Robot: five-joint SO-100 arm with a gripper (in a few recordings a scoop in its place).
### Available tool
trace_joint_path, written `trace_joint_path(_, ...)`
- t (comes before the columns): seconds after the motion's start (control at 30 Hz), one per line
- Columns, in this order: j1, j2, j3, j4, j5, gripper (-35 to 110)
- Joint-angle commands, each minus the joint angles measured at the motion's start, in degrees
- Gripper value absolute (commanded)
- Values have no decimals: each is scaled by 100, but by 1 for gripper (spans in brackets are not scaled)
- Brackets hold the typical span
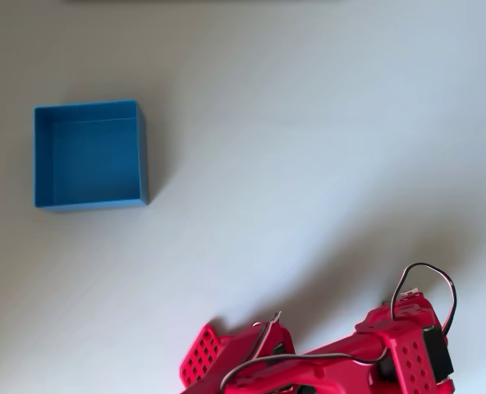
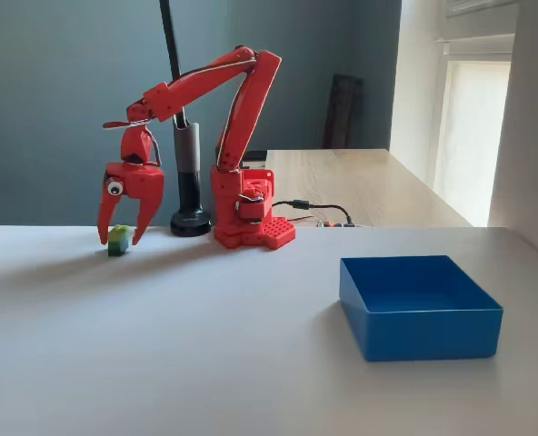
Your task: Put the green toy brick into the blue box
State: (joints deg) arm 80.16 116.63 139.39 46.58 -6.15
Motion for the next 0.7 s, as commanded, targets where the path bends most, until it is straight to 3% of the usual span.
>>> trace_joint_path(0.0, 35, 105, -35, -18, -26, 9)
trace_joint_path(0.4, -290, 105, -70, -26, 149, 0)
trace_joint_path(0.67, -1310, 105, -589, -18, 404, 0)
